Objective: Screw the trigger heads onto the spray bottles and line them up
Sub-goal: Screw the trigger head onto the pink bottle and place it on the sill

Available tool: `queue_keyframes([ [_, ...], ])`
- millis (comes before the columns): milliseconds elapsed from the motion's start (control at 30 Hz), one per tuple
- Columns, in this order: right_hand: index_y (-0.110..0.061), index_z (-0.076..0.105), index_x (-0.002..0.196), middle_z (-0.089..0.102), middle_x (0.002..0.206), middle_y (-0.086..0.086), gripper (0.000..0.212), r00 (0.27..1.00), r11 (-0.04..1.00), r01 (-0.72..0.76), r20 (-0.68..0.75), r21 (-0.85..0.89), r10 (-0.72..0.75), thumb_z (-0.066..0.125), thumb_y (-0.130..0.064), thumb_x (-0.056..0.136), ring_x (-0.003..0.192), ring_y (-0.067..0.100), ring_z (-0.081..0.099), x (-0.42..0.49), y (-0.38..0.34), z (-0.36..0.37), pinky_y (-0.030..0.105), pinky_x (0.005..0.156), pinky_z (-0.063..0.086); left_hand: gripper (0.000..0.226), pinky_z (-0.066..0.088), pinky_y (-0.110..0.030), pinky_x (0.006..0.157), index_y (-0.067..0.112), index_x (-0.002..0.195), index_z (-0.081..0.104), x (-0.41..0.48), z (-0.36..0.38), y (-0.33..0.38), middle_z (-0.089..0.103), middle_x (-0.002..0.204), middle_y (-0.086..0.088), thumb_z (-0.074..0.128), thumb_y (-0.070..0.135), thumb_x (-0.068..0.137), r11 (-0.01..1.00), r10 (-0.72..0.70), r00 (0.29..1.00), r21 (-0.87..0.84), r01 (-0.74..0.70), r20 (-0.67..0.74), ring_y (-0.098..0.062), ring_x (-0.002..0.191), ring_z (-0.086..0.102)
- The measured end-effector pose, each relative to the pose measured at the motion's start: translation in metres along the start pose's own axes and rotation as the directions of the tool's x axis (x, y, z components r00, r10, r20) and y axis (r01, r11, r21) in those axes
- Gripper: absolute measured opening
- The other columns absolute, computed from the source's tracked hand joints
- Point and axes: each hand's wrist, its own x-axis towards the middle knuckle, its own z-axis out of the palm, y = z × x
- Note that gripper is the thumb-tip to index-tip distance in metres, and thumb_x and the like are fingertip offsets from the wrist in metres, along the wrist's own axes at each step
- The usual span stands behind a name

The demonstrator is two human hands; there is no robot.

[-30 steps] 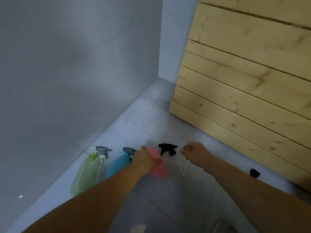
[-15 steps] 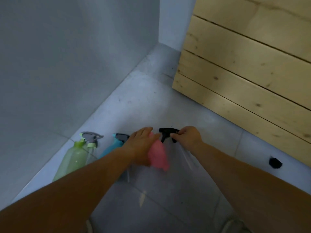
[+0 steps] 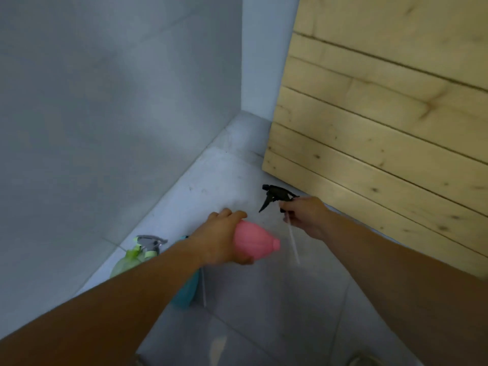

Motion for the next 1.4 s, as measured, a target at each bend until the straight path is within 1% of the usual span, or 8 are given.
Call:
queue_keyframes([
  [167, -0.008, 0.064, 0.082, 0.065, 0.074, 0.005, 0.009, 0.982, 0.977, 0.179, 0.045, 0.113, -0.185, 0.072, -0.008, 0.086, 0.065, 0.015, 0.057, -0.079, -0.091, -0.013, 0.026, 0.062, 0.049, 0.090, 0.054, -0.034, 0.092, 0.029, 0.137, 0.050, -0.051, -0.080, 0.030, 0.057, 0.124, 0.000, 0.085, 0.061, 0.061, 0.995, 0.020, 0.996, -0.092, -0.028, -0.092, -0.023, 0.112, 0.059],
  [333, -0.013, 0.066, 0.083, 0.063, 0.073, 0.001, 0.007, 0.926, 0.917, 0.328, 0.115, 0.228, -0.360, 0.071, -0.011, 0.086, 0.068, 0.013, 0.057, -0.171, -0.166, -0.025, 0.026, 0.068, 0.051, 0.067, 0.057, -0.035, 0.086, 0.028, 0.120, 0.057, -0.114, -0.136, 0.049, 0.064, 0.113, 0.003, 0.086, 0.054, 0.066, 0.969, -0.010, 0.988, -0.246, -0.029, -0.154, -0.020, 0.100, 0.064],
  [533, -0.009, 0.068, 0.097, 0.071, 0.087, 0.004, 0.014, 0.836, 0.799, 0.411, 0.169, 0.439, -0.523, 0.072, -0.007, 0.084, 0.084, 0.016, 0.069, -0.276, -0.207, -0.033, 0.026, 0.071, 0.058, 0.078, 0.059, -0.037, 0.089, 0.026, 0.122, 0.060, -0.192, -0.164, 0.067, 0.068, 0.114, 0.002, 0.084, 0.061, 0.056, 0.915, -0.031, 0.973, -0.397, -0.064, -0.227, -0.018, 0.103, 0.067],
  [767, -0.011, 0.068, 0.093, 0.071, 0.086, 0.002, 0.012, 0.782, 0.691, 0.458, 0.116, 0.559, -0.613, 0.072, -0.011, 0.082, 0.080, 0.014, 0.070, -0.327, -0.200, -0.032, 0.027, 0.076, 0.059, 0.085, 0.060, -0.042, 0.092, 0.026, 0.123, 0.059, -0.231, -0.161, 0.075, 0.069, 0.116, 0.002, 0.084, 0.064, 0.052, 0.881, -0.040, 0.971, -0.467, -0.078, -0.238, -0.019, 0.104, 0.069],
  [1000, -0.009, 0.068, 0.090, 0.073, 0.081, 0.004, 0.009, 0.786, 0.729, 0.474, 0.136, 0.494, -0.603, 0.072, -0.006, 0.082, 0.080, 0.017, 0.069, -0.331, -0.184, -0.020, 0.031, 0.077, 0.059, 0.074, 0.061, -0.033, 0.082, 0.026, 0.128, 0.056, -0.233, -0.156, 0.087, 0.067, 0.119, 0.002, 0.085, 0.056, 0.066, 0.835, 0.016, 0.979, -0.535, -0.126, -0.205, -0.019, 0.108, 0.067],
  [1167, 0.005, 0.064, 0.109, 0.069, 0.098, 0.016, 0.030, 0.754, 0.761, 0.562, 0.179, 0.324, -0.632, 0.073, 0.000, 0.081, 0.085, 0.022, 0.069, -0.332, -0.172, -0.008, 0.028, 0.075, 0.061, 0.077, 0.061, -0.027, 0.077, 0.030, 0.139, 0.055, -0.235, -0.163, 0.093, 0.073, 0.123, 0.003, 0.075, 0.059, 0.071, 0.664, 0.089, 0.977, -0.720, -0.202, -0.192, -0.017, 0.108, 0.073],
  [1267, -0.004, 0.066, 0.105, 0.070, 0.101, 0.017, 0.027, 0.713, 0.751, 0.617, 0.236, 0.236, -0.660, 0.074, 0.000, 0.080, 0.093, 0.026, 0.069, -0.331, -0.167, -0.003, 0.037, 0.086, 0.059, 0.074, 0.062, -0.040, 0.091, 0.033, 0.139, 0.056, -0.234, -0.163, 0.094, 0.074, 0.124, 0.000, 0.074, 0.060, 0.073, 0.612, 0.116, 0.975, -0.760, -0.220, -0.190, -0.021, 0.111, 0.073],
  [1400, -0.010, 0.068, 0.100, 0.069, 0.102, 0.015, 0.018, 0.695, 0.756, 0.621, 0.299, 0.209, -0.653, 0.072, -0.004, 0.083, 0.090, 0.021, 0.069, -0.330, -0.169, -0.001, 0.031, 0.077, 0.057, 0.077, 0.056, -0.053, 0.100, 0.032, 0.139, 0.056, -0.232, -0.160, 0.094, 0.074, 0.125, -0.004, 0.073, 0.063, 0.071, 0.554, 0.129, 0.974, -0.801, -0.228, -0.188, -0.026, 0.114, 0.073],
])
